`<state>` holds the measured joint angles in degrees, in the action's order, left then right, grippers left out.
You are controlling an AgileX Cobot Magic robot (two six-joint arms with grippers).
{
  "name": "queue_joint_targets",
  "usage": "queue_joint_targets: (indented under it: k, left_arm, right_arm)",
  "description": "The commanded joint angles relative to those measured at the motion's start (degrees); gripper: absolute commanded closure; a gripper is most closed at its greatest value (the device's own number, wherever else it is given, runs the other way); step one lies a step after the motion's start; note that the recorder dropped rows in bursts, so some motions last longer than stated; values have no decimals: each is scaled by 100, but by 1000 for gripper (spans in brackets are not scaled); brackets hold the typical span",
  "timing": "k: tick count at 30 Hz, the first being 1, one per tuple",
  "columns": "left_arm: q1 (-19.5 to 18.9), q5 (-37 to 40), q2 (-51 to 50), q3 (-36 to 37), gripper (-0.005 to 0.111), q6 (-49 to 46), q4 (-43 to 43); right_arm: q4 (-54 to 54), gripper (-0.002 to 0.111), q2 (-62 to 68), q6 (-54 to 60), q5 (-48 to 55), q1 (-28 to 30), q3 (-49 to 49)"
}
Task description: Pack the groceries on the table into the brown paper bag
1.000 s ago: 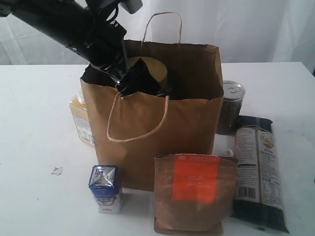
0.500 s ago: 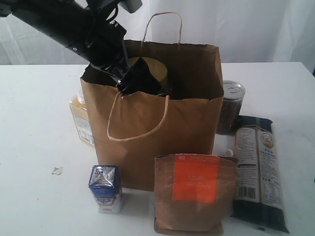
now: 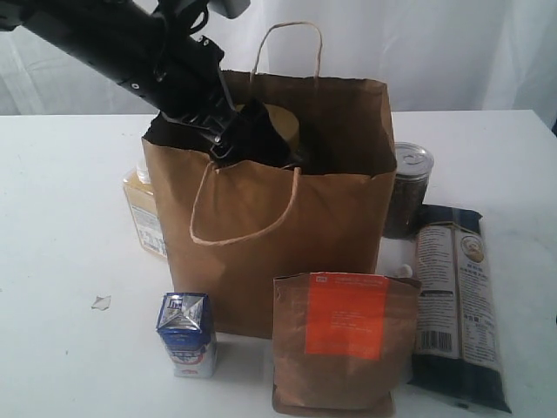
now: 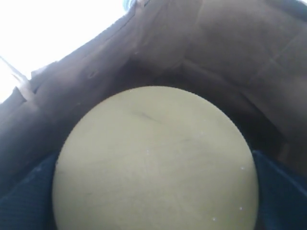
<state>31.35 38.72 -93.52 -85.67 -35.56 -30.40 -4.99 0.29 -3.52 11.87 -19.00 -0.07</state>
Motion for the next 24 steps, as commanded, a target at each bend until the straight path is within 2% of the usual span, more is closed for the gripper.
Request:
queue_joint_targets:
  k: [1, 5, 8, 11, 14, 16, 19, 20, 21, 22, 23, 24]
  left_arm:
    - [-3, 292, 107, -3, 1, 171, -220]
    - [-3, 451, 195, -15, 2, 119, -316]
    - [10, 286, 267, -3, 2, -563, -214]
    - [-1, 284, 284, -68, 2, -230, -259]
    - [11, 196, 314, -102, 2, -813, -239]
    - [11, 279, 289, -155, 2, -465, -393]
    - [11, 482, 258, -161, 2, -929, -299]
    - [11, 555, 256, -158, 2, -539, -370]
    - [23, 869, 303, -234, 2, -901, -603]
    - [23, 813, 304, -206, 2, -1349, -440]
    - [-7, 486, 246, -116, 2, -685, -410]
    - [-19, 486, 248, -151, 2, -477, -428]
  right_arm:
    - [-28, 108, -29, -16, -33, 23, 7]
    - [-28, 108, -29, -16, -33, 23, 7]
    - [-28, 108, -29, -16, -33, 23, 7]
    - [-28, 108, -29, -16, -33, 23, 7]
    - [-28, 108, -29, -16, -33, 23, 7]
    - [-28, 108, -29, -16, -33, 23, 7]
    - [-28, 108, -29, -16, -33, 23, 7]
    - [-28, 108, -29, -16, -33, 23, 7]
    - [-28, 108, -29, -16, -33, 23, 7]
    - [-28, 108, -29, -16, -33, 23, 7]
    - [-28, 108, -29, -16, -33, 23, 7]
    - [-28, 108, -29, -16, -33, 23, 7]
